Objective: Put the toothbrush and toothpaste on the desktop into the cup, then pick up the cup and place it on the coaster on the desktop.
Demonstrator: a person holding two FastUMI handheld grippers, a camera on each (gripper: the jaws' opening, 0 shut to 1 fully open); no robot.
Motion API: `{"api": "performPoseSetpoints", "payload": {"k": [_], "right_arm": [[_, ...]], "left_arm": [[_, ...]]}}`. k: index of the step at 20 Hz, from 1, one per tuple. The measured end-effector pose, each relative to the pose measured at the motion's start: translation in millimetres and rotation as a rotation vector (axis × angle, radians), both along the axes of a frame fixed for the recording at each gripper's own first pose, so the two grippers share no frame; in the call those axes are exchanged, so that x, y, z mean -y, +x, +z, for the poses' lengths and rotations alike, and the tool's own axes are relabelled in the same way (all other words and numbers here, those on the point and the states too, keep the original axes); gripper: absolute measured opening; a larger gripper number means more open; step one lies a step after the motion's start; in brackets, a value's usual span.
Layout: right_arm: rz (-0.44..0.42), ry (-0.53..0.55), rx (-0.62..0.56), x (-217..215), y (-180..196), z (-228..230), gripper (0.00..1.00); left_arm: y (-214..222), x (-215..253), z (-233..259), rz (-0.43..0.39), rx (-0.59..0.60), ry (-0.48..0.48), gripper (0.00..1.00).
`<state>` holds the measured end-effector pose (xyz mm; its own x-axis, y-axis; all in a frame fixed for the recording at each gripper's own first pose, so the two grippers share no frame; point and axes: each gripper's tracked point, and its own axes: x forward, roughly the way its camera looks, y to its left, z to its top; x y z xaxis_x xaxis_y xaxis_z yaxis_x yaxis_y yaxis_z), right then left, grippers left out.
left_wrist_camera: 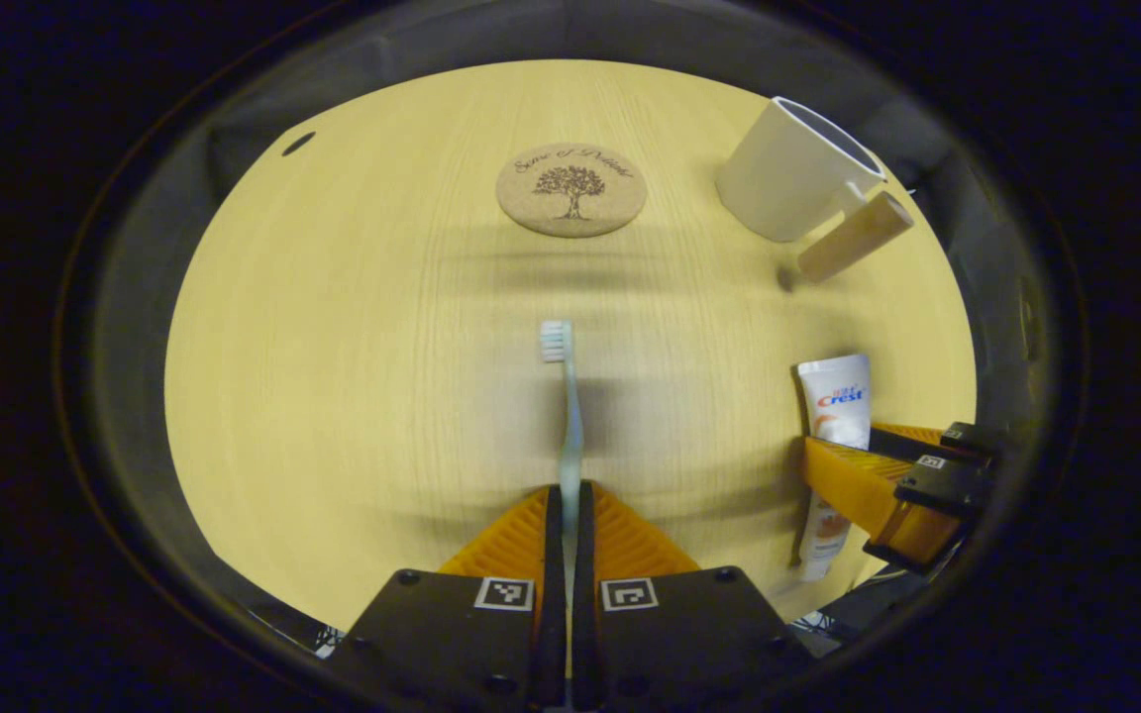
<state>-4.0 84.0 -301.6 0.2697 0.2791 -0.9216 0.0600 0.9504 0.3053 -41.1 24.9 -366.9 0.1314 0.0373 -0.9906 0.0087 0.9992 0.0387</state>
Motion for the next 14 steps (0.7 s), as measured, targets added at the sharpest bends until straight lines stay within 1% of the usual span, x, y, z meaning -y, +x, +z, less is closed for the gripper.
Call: {"api": "performPoseSetpoints", "payload": {"k": [4,11,14], "right_arm": [[-0.011,0.052,0.07,-2.8,2.5,11.9,0.37],[0.053,0.099,0.226,0.1,-5.8,27.0,0.37],[0.05,0.094,0.304,3.7,-5.2,34.7,0.37]], "left_arm": [[-6.5,-0.8,3.5,0.033,0.038,-0.029,0.11],[-7.6,-1.8,17.3,0.054,0.209,-0.066,0.11],[-5.7,0.5,24.2,0.049,0.272,-0.093,0.11]]}}
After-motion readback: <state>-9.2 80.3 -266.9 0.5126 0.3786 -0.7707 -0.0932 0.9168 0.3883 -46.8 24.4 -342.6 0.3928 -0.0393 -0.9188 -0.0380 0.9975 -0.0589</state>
